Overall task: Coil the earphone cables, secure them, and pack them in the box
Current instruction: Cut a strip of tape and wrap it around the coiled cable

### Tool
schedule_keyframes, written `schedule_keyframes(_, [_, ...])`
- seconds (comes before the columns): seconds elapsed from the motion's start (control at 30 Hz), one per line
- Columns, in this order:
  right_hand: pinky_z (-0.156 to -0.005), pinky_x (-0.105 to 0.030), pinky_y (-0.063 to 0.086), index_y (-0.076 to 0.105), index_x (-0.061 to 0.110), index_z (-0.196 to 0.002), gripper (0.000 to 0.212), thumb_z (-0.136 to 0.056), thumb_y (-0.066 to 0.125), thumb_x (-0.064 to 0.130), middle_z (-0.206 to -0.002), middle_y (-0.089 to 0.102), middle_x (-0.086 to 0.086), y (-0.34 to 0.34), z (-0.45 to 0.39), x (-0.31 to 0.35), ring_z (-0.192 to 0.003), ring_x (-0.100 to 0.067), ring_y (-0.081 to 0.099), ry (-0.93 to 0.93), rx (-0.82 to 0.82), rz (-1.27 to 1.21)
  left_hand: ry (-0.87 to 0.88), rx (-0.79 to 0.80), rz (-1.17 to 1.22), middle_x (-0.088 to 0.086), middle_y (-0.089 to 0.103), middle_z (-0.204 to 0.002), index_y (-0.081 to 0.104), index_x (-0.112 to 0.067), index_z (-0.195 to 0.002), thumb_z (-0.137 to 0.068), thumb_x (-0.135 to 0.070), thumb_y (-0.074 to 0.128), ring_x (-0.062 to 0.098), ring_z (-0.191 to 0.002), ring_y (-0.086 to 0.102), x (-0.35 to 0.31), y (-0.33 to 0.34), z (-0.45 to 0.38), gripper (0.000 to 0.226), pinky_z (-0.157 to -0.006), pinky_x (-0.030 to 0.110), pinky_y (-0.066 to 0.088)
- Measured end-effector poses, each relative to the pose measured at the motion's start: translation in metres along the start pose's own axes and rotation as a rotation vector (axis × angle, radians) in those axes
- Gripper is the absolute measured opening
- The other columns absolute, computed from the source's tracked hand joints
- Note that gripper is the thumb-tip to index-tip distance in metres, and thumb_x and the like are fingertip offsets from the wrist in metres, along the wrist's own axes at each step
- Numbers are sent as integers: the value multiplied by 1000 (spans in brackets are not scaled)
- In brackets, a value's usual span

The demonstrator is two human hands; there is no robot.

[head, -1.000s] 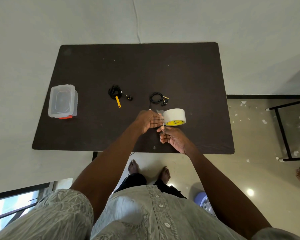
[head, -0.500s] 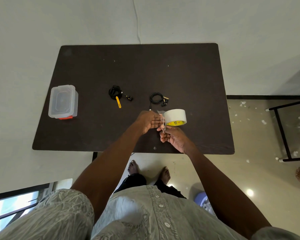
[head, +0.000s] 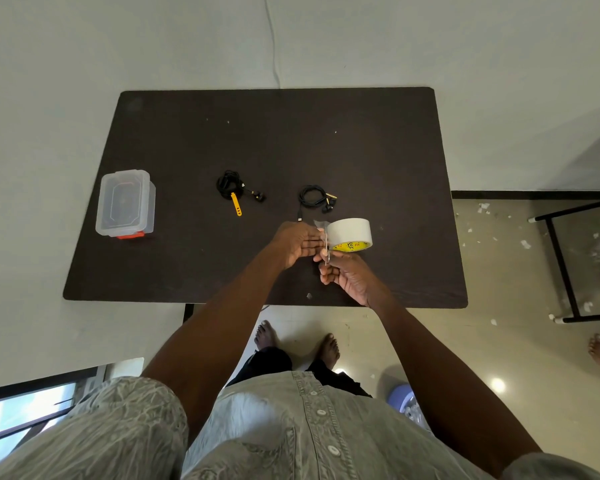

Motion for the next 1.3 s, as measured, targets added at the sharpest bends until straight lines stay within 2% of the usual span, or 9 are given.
schedule_keyframes(0.1, [-59, -27, 51, 68, 3, -95, 17, -92, 64, 19, -69, 60, -10, 0, 1, 1, -59, -17, 58, 3, -5, -5, 7, 14, 1, 15, 67, -85, 62, -2, -83, -91, 0, 57, 23, -78, 66, 0, 1, 1, 9, -73, 31, 56])
schedule_keyframes(0.33, [-54, -26, 50, 68, 2, -92, 14, -93, 63, 15, -65, 59, -9, 2, 5, 5, -56, -16, 56, -3, -11, -22, 15, 11, 6, 16, 66, -86, 61, -3, -81, -90, 2, 57, 24, -80, 65, 0, 0, 0, 11, -83, 37, 53])
schedule_keyframes(0.8, [-51, -25, 47, 66, -1, -91, 13, -93, 61, 11, -59, 57, -8, 6, 8, 9, -52, -16, 54, -41, -34, -38, 15, 14, 8, 15, 66, -85, 60, -3, -81, -90, 4, 55, 23, -78, 66, -1, 0, 2, 13, -70, 32, 55])
schedule_keyframes(0.93, [-53, -26, 48, 67, 0, -91, 19, -93, 63, 19, -61, 58, -8, 7, 7, 9, -54, -16, 56, -50, -19, -38, 8, 11, -3, 16, 66, -86, 61, -3, -82, -90, 3, 56, 24, -80, 66, -1, -1, 0, 12, -77, 35, 54])
schedule_keyframes(1.07, [-55, -28, 48, 65, 0, -93, 35, -87, 63, 34, -63, 56, -10, 9, 6, 10, -56, -18, 55, -40, -24, -30, 17, 11, -10, 14, 66, -83, 60, -3, -80, -89, 5, 56, 23, -76, 65, -1, -1, 0, 13, -74, 34, 55])
schedule_keyframes(1.3, [-56, -27, 48, 65, -2, -95, 40, -86, 63, 37, -64, 56, -10, 8, 2, 6, -57, -17, 54, -12, -36, -26, 27, 33, -33, 14, 65, -82, 59, -4, -81, -90, 6, 55, 24, -73, 64, -1, 0, -1, 14, -78, 36, 55])
Point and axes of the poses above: each hand's wrist, its own z-axis away from the middle knuckle, its own y-axis out of the palm, x = y × z, the point moved 6 cm from there along -z, towards the middle knuckle
